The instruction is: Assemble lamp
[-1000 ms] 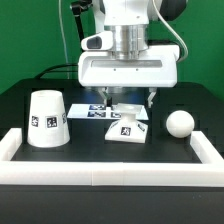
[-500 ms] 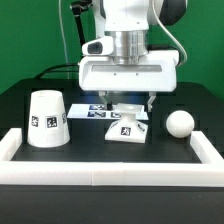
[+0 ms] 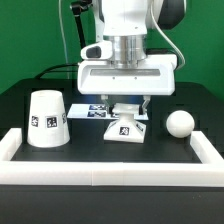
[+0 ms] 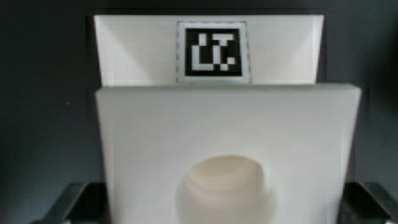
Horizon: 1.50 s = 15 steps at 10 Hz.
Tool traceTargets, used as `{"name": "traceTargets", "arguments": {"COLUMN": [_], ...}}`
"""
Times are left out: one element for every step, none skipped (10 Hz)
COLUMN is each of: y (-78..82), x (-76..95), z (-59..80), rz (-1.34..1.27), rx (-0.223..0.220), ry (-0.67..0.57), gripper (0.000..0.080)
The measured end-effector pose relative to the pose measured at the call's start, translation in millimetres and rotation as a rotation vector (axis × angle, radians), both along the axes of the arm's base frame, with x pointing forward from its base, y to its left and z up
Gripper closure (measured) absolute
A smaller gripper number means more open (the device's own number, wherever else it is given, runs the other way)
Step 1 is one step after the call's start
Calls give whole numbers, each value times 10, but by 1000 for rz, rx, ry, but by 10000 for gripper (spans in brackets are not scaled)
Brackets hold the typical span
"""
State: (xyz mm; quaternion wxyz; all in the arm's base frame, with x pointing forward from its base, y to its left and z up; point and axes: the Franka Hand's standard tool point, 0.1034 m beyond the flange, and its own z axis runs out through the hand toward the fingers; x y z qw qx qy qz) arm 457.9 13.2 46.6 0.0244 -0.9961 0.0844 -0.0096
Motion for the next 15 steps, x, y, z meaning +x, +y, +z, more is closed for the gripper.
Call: {"name": "traceTargets", "arguments": {"y": [-33,-22,-17,-17,-13,9,55,99,129,181,252,316,366,425,487], "x": [12,7,6,6,20,111,227,360,479,628,778,906,983,1068,1138], "z": [5,2,1,0,-2,2,3,5,8,7,9,11,11,14,14], "rz": [19,21,22,22,46,83,103,131,145,152,161,169,176,185,194], "rx": [1,1,1,1,0,2,5,7,10,13,16,17,18,19,20], "ry": [-3,-2,-2,-2,0,-3,-13,-23,-29,-45,-63,-81,-91,-101,-110], "gripper": [265,265,265,265,265,265,265,264,264,264,263,263,263,263,263]}}
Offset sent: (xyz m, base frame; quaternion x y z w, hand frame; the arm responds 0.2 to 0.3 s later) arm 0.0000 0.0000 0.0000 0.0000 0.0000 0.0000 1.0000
